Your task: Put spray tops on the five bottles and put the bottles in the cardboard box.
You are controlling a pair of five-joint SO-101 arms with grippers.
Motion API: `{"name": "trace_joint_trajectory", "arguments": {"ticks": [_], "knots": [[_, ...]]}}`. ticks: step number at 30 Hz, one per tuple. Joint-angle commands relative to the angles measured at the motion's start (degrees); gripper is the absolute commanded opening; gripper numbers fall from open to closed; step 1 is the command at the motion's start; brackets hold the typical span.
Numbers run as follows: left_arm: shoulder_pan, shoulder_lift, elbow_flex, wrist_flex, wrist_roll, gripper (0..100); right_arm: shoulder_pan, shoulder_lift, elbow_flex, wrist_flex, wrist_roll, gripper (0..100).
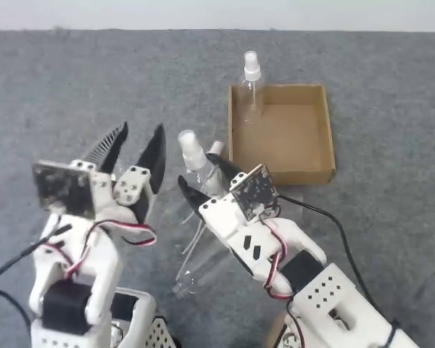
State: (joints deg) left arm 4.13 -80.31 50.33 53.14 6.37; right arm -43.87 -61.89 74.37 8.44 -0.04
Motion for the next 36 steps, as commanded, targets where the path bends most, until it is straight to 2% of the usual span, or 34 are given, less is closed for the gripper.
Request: {"name": "trace_joint_trajectory", "arguments": {"ticks": [1, 9, 14, 19, 23, 36], "knots": [[-0.79, -3.87, 5.49, 0.0, -0.35, 17, 4.0, -1.71, -3.52, 1.63, -0.53, 0.6], [0.97, -5.27, 20.88, -5.1, -3.96, 20, 7.34, 3.82, -18.37, 8.75, -0.7, 0.6], [7.74, -5.36, 23.34, -4.84, -3.78, 27, 7.34, 15.96, -26.2, 8.22, -0.7, 0.6], [8.0, -5.36, 24.48, -5.19, -3.78, 28, 7.08, 23.34, -32.79, 8.84, -0.7, 0.6], [7.91, -5.36, 24.48, -5.19, -3.87, 27, 7.08, 23.69, -33.49, 9.1, -0.62, 0.6], [8.09, -5.27, 24.48, -5.19, -3.96, 27, 6.99, 14.73, -33.41, 21.58, -0.7, 0.6]]}}
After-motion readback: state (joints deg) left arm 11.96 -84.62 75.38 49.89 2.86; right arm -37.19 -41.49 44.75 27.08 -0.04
